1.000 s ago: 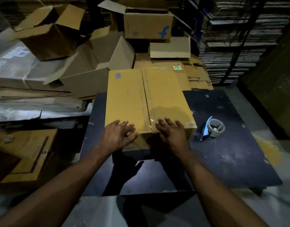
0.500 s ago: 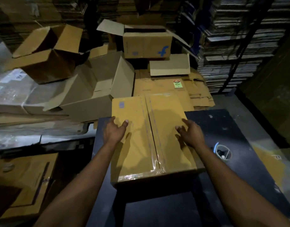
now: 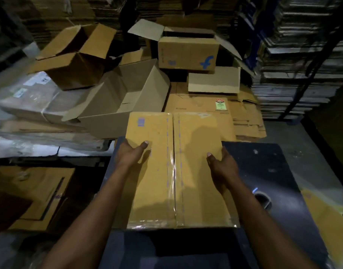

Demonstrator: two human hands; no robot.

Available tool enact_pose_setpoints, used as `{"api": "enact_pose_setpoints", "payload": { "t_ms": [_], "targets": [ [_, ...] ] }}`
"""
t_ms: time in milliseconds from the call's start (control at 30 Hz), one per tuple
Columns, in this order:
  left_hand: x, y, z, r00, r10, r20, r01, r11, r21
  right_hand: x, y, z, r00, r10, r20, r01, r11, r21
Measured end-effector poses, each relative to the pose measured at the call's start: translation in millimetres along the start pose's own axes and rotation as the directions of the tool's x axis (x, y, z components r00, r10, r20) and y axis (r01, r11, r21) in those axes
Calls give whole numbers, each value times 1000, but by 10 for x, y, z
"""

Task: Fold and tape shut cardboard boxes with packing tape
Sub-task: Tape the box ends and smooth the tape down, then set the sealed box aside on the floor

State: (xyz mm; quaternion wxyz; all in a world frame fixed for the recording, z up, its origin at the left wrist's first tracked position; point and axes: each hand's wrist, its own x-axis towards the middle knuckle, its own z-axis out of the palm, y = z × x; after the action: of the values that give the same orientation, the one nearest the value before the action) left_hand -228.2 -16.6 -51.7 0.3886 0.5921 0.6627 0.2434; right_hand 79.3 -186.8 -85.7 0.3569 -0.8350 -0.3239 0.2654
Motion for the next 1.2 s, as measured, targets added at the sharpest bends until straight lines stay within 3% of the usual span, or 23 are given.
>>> {"api": "enact_pose_setpoints", "payload": {
  "t_ms": [100,300,433,533,667,800,900,1067,1200],
  "targets": [
    [-401,318,-213,987,6,-159,-7,1000,-7,-145,-144,-291,996,-93,-4,93,989,114],
    [-1124,1004,-467,908,143,-393,-167,985,-29,-142,-394,-981,957,-286,49,267,933,243],
    [-1441,1341,-440,864,224,-451,-296,950,-94,-269,-539,-1588,912,-401,-90,411,892,188],
    [-1433,1497,-227,852,274,-445,-393,897,-200,-302,-464,-2076,879,-430,-208,456,885,96],
    [-1210,1668,325,893,331,-306,-431,827,-361,-626,-371,-2691,830,-406,-383,431,902,-20],
    [-1395,2058,1019,869,466,-164,-490,772,-405,-959,-171,-3213,781,-438,-444,375,899,-227],
    [-1677,2476,1447,791,608,-65,-574,701,-424,-1108,59,-3689,745,-414,-522,270,904,-332],
    [-2298,3222,2130,557,830,-18,-783,518,-345,-1289,527,-4566,608,-485,-629,133,843,-522],
    [-2595,3795,2937,412,900,139,-833,434,-342,-1259,1187,-5292,591,-420,-689,60,874,-481]
  ]
}}
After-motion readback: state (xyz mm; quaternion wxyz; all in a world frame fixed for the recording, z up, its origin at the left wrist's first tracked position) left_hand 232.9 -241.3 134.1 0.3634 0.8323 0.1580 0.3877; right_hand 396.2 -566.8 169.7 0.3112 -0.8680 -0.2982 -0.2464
